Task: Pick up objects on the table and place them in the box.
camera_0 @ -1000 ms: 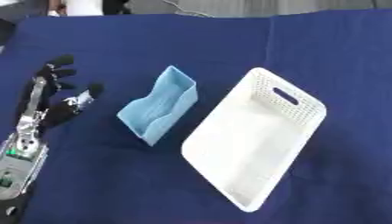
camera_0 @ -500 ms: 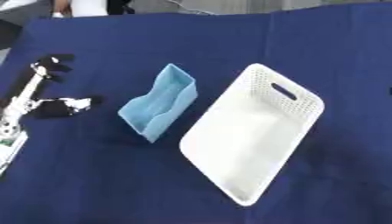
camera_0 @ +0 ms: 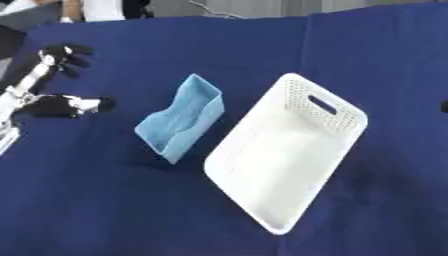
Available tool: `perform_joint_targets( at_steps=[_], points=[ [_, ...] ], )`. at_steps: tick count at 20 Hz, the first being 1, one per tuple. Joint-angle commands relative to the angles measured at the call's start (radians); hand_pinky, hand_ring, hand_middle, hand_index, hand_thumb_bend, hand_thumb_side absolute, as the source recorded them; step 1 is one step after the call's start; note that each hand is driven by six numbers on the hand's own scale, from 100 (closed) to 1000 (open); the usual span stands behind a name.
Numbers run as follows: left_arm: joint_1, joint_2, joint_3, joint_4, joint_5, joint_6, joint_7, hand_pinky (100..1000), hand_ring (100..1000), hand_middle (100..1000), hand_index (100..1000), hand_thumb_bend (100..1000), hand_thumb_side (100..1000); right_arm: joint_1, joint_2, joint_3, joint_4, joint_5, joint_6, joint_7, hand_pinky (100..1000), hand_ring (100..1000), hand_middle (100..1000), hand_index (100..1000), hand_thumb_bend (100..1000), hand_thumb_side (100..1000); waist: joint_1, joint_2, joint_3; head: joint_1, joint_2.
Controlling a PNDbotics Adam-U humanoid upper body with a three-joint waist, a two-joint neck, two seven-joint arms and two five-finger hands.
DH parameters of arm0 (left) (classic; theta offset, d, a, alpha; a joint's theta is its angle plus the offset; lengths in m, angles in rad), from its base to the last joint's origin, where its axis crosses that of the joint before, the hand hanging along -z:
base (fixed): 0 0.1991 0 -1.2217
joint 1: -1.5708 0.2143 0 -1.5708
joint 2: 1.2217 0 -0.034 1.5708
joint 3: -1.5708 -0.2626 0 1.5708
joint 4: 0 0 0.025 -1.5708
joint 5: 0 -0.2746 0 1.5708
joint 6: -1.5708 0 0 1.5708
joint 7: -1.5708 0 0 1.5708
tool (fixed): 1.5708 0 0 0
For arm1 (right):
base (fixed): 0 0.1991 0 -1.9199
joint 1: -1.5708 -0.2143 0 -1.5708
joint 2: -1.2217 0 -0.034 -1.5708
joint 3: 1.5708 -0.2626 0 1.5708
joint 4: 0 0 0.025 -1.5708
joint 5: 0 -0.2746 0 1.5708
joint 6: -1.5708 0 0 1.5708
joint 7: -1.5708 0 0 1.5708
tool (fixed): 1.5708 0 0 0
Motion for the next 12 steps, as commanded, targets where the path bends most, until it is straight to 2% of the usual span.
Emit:
perform_joint_targets(
  at_steps=[1, 4, 6, 12],
  points=[
    [-0.031, 0.045, -0.032, -0.031, 0.090, 0.021, -0.025, 636, 752, 785, 854, 903, 487, -0.007, -0.012, 0.005, -0.013, -0.001, -0.088, 0.091, 834, 933, 947, 983, 100, 894, -0.002, -0.019, -0.004, 0.003, 0.000],
    [-0.069, 0.048, -0.071, -0.050, 0.156, 0.048, -0.056, 634, 749, 782, 852, 897, 492, -0.011, -0.010, 0.008, -0.013, -0.005, -0.086, 0.091, 834, 933, 947, 982, 100, 895, -0.002, -0.020, -0.012, 0.005, 0.000],
    [-0.098, 0.038, -0.093, -0.055, 0.190, 0.069, -0.070, 639, 744, 779, 851, 845, 552, -0.013, -0.010, 0.011, -0.013, -0.006, -0.084, 0.091, 835, 934, 948, 983, 100, 895, -0.001, -0.021, -0.016, 0.006, 0.000],
    [-0.174, -0.001, -0.148, -0.069, 0.312, 0.139, -0.072, 641, 741, 776, 849, 853, 554, -0.015, -0.011, 0.016, -0.013, -0.004, -0.080, 0.091, 836, 935, 949, 986, 100, 891, 0.002, -0.019, -0.024, 0.003, 0.000]
  ],
)
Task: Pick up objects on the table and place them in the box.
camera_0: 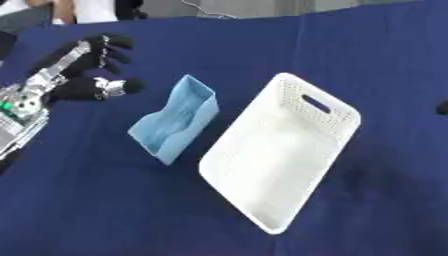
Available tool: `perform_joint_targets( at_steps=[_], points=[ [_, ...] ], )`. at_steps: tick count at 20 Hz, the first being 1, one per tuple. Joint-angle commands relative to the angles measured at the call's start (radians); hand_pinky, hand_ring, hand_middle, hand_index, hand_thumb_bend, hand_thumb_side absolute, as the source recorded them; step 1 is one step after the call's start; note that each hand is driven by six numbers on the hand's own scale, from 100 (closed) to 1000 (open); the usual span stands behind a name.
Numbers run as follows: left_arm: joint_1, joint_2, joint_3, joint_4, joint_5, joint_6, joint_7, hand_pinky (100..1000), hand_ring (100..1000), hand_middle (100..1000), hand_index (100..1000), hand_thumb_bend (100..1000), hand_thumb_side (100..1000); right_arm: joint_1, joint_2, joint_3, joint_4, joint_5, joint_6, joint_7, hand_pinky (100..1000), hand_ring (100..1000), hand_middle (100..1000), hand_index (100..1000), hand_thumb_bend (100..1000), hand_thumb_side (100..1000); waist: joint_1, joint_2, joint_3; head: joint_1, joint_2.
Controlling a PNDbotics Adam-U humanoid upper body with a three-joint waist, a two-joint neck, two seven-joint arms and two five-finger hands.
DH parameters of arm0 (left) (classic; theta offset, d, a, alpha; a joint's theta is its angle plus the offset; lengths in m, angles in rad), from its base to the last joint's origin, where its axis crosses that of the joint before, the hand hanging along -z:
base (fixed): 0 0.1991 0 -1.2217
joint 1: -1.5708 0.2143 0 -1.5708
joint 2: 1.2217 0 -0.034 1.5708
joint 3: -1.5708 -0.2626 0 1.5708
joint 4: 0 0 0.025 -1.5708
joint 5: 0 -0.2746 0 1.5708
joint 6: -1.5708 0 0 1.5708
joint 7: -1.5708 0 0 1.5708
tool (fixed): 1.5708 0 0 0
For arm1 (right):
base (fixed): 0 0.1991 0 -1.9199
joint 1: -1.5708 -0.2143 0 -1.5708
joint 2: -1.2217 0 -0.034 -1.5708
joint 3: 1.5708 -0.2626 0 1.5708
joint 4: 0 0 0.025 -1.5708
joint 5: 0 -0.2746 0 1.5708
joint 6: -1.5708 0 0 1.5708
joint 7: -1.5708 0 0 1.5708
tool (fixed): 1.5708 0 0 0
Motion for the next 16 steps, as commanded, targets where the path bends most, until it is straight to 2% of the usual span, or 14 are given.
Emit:
perform_joint_targets(
  at_steps=[1, 2, 3, 4, 5, 6, 9, 16],
  points=[
    [-0.026, 0.012, -0.013, -0.027, 0.044, 0.025, 0.003, 641, 741, 776, 849, 854, 553, -0.011, -0.011, 0.004, -0.013, -0.002, -0.084, 0.087, 836, 935, 949, 985, 100, 891, 0.000, -0.018, -0.001, 0.002, 0.000],
    [-0.030, 0.012, -0.019, -0.030, 0.049, 0.031, 0.003, 642, 741, 776, 850, 766, 618, -0.011, -0.011, 0.004, -0.013, -0.001, -0.084, 0.087, 837, 935, 949, 986, 100, 888, 0.000, -0.017, -0.002, 0.001, 0.000],
    [-0.033, 0.013, -0.027, -0.032, 0.056, 0.038, 0.003, 642, 741, 776, 849, 801, 592, -0.011, -0.011, 0.004, -0.013, 0.000, -0.084, 0.087, 837, 935, 949, 986, 100, 891, 0.001, -0.017, -0.003, 0.000, 0.000],
    [-0.034, 0.014, -0.036, -0.034, 0.066, 0.049, 0.002, 642, 740, 777, 850, 745, 628, -0.012, -0.011, 0.004, -0.013, 0.000, -0.084, 0.087, 837, 936, 949, 986, 100, 879, 0.001, -0.016, -0.003, -0.002, 0.000],
    [-0.035, 0.019, -0.046, -0.037, 0.082, 0.063, -0.001, 642, 740, 776, 850, 679, 714, -0.012, -0.011, 0.004, -0.013, 0.001, -0.083, 0.087, 837, 936, 949, 986, 100, 880, 0.002, -0.016, -0.003, -0.004, 0.000],
    [-0.034, 0.023, -0.053, -0.041, 0.097, 0.074, -0.002, 648, 743, 780, 854, 767, 614, -0.012, -0.012, 0.004, -0.013, 0.002, -0.083, 0.087, 837, 936, 950, 986, 100, 882, 0.002, -0.015, -0.003, -0.005, 0.000],
    [-0.026, 0.040, -0.068, -0.053, 0.125, 0.100, 0.001, 652, 746, 783, 856, 802, 595, -0.010, -0.013, 0.003, -0.013, 0.004, -0.085, 0.087, 838, 936, 950, 987, 100, 885, 0.003, -0.015, 0.000, -0.005, 0.000],
    [-0.010, 0.058, -0.123, -0.030, 0.129, 0.141, -0.012, 686, 767, 803, 873, 946, 489, -0.011, -0.014, 0.005, -0.013, 0.005, -0.087, 0.087, 838, 937, 950, 987, 100, 886, 0.004, -0.015, -0.001, -0.005, 0.000]
  ],
)
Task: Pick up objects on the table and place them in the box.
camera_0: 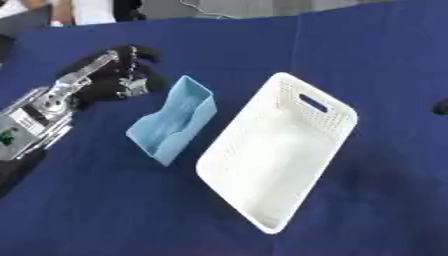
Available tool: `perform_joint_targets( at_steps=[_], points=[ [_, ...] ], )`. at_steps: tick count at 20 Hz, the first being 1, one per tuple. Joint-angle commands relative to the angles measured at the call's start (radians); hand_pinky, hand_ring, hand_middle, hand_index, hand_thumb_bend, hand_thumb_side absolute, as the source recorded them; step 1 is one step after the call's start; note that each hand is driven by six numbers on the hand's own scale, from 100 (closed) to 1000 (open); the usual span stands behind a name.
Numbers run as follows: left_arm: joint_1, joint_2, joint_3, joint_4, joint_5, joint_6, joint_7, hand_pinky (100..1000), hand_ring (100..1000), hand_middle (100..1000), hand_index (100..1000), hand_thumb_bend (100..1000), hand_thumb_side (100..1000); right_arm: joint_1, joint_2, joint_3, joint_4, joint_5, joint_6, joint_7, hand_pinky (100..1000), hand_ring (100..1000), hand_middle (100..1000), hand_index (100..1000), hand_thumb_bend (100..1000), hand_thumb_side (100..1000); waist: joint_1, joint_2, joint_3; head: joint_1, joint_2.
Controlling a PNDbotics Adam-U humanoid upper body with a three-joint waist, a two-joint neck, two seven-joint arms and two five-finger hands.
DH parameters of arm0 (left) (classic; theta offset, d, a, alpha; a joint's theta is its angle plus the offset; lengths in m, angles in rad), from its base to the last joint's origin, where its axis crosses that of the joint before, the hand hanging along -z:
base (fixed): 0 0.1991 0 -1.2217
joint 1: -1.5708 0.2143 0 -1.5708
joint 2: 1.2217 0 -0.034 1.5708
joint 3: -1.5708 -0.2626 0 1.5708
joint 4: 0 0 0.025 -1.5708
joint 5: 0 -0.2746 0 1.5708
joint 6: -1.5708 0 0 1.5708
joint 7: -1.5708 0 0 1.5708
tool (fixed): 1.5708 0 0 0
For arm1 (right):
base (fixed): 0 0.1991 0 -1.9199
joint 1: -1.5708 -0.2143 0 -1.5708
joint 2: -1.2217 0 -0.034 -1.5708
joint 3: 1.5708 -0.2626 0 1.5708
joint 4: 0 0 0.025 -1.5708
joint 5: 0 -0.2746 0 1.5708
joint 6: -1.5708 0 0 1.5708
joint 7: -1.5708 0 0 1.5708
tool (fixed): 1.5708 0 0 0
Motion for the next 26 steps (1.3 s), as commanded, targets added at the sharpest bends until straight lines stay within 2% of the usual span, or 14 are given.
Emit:
perform_joint_targets(
  at_steps=[1, 8, 16, 18, 19, 23, 26],
  points=[
    [-0.005, 0.044, -0.019, 0.003, 0.014, 0.020, -0.003, 689, 769, 804, 874, 955, 484, -0.009, -0.015, 0.001, -0.013, 0.002, -0.087, 0.087, 838, 937, 950, 987, 100, 886, -0.001, -0.015, 0.001, -0.004, 0.000],
    [-0.023, 0.030, -0.061, 0.024, 0.001, 0.039, -0.019, 691, 778, 820, 885, 956, 492, -0.012, -0.015, 0.002, -0.013, 0.001, -0.088, 0.087, 838, 937, 950, 986, 100, 887, 0.000, -0.014, -0.003, -0.005, 0.000],
    [-0.040, 0.033, -0.079, 0.037, -0.100, -0.007, -0.066, 713, 794, 838, 903, 948, 500, -0.013, -0.018, 0.002, -0.013, 0.003, -0.088, 0.087, 840, 938, 951, 988, 100, 890, 0.004, -0.010, -0.004, -0.005, 0.000],
    [-0.043, 0.038, -0.082, 0.032, -0.117, -0.019, -0.080, 720, 799, 845, 909, 929, 574, -0.012, -0.018, 0.002, -0.013, 0.003, -0.089, 0.087, 840, 938, 952, 989, 100, 927, 0.004, -0.010, -0.003, -0.005, 0.000],
    [-0.049, 0.046, -0.083, 0.023, -0.141, -0.035, -0.091, 731, 806, 851, 915, 923, 604, -0.012, -0.018, 0.002, -0.013, 0.003, -0.089, 0.087, 840, 938, 952, 989, 100, 936, 0.005, -0.009, -0.003, -0.005, 0.000],
    [-0.060, 0.056, -0.076, 0.018, -0.295, -0.121, -0.140, 741, 814, 853, 915, 916, 620, -0.012, -0.019, 0.002, -0.013, 0.002, -0.092, 0.087, 840, 938, 952, 988, 100, 949, 0.005, -0.008, -0.003, -0.007, 0.000],
    [-0.060, 0.050, -0.076, 0.032, -0.346, -0.152, -0.161, 745, 815, 852, 913, 916, 624, -0.012, -0.020, 0.002, -0.013, 0.003, -0.093, 0.087, 841, 939, 952, 989, 100, 947, 0.005, -0.007, -0.004, -0.008, 0.000]
  ],
)
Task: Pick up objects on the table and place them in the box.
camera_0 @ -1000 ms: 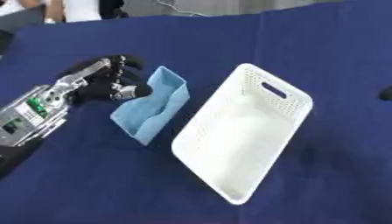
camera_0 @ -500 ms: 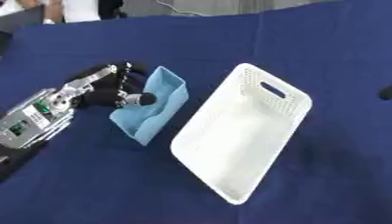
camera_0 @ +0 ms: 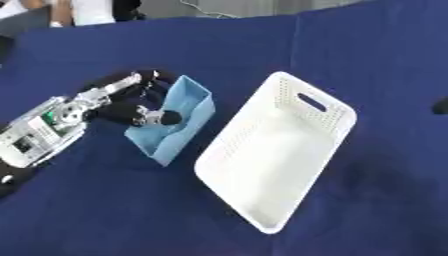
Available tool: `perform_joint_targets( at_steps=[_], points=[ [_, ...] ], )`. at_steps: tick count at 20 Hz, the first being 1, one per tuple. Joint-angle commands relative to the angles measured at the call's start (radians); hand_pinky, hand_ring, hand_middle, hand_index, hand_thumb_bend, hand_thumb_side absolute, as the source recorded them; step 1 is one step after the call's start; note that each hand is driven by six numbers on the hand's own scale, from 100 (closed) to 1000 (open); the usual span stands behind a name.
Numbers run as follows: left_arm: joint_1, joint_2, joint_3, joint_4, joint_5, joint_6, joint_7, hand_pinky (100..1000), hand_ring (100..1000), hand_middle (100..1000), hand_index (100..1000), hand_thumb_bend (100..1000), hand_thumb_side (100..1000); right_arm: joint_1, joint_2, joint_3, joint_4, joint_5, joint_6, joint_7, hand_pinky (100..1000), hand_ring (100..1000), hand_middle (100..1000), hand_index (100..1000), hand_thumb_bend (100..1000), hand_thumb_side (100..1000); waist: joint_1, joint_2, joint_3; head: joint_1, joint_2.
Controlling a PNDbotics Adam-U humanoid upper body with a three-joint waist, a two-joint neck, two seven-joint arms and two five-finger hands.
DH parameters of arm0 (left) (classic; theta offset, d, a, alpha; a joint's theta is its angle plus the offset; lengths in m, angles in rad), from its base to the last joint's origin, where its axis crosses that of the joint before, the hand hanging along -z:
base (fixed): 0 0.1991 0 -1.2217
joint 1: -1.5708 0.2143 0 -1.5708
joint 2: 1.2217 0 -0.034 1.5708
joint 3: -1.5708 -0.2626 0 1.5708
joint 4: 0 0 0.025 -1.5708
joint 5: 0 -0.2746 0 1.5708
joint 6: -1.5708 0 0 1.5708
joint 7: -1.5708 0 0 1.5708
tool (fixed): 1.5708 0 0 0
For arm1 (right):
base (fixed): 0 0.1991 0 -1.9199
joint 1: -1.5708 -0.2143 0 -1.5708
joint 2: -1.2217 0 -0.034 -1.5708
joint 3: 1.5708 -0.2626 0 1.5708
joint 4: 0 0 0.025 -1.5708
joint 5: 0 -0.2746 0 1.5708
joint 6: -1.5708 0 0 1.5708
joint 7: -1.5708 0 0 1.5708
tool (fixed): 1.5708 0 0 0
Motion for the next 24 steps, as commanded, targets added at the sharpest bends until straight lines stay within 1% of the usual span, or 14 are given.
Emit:
perform_joint_targets(
  at_steps=[1, 4, 5, 6, 7, 12, 15, 19, 24],
  points=[
    [-0.013, 0.033, 0.013, 0.003, -0.057, -0.036, -0.020, 749, 816, 853, 913, 916, 626, -0.009, -0.016, -0.003, -0.013, 0.003, -0.092, 0.087, 842, 939, 953, 990, 100, 946, -0.001, -0.013, 0.000, -0.008, 0.000],
    [-0.021, 0.042, 0.014, 0.003, -0.090, -0.064, -0.027, 749, 817, 855, 915, 918, 633, -0.007, -0.017, -0.002, -0.013, 0.006, -0.092, 0.087, 843, 940, 953, 991, 100, 947, 0.000, -0.012, 0.000, -0.009, 0.000],
    [-0.026, 0.049, 0.016, 0.002, -0.106, -0.077, -0.028, 752, 820, 858, 917, 933, 633, -0.007, -0.018, -0.001, -0.013, 0.006, -0.092, 0.087, 843, 940, 953, 991, 100, 948, 0.001, -0.012, 0.000, -0.009, 0.000],
    [-0.030, 0.057, 0.017, 0.003, -0.123, -0.090, -0.028, 751, 820, 858, 917, 982, 587, -0.007, -0.019, -0.001, -0.013, 0.007, -0.092, 0.087, 843, 940, 953, 991, 100, 945, 0.003, -0.012, 0.000, -0.009, 0.000],
    [-0.034, 0.064, 0.016, 0.005, -0.139, -0.101, -0.029, 757, 824, 861, 919, 944, 632, -0.007, -0.020, 0.000, -0.013, 0.007, -0.093, 0.087, 843, 940, 953, 991, 100, 949, 0.004, -0.012, -0.001, -0.009, 0.000],
    [-0.049, 0.081, 0.013, 0.008, -0.231, -0.154, -0.051, 773, 830, 865, 919, 947, 641, -0.006, -0.022, 0.001, -0.013, 0.009, -0.093, 0.087, 844, 941, 954, 993, 100, 946, 0.008, -0.010, -0.001, -0.012, 0.000],
    [-0.048, 0.088, 0.013, 0.009, -0.266, -0.177, -0.063, 781, 832, 865, 916, 934, 651, -0.003, -0.024, 0.000, -0.013, 0.016, -0.093, 0.087, 846, 943, 956, 995, 100, 936, 0.011, -0.007, 0.001, -0.015, 0.000],
    [-0.046, 0.085, 0.015, 0.005, -0.291, -0.198, -0.076, 785, 832, 865, 915, 908, 666, -0.003, -0.024, 0.000, -0.013, 0.020, -0.094, 0.087, 843, 943, 955, 994, 100, 929, 0.011, -0.005, 0.002, -0.019, 0.000],
    [-0.038, 0.085, 0.017, 0.002, -0.294, -0.204, -0.081, 783, 829, 863, 914, 896, 675, -0.004, -0.024, -0.002, -0.013, 0.020, -0.097, 0.087, 842, 943, 955, 993, 100, 928, 0.010, -0.005, 0.003, -0.020, 0.000]
  ],
)
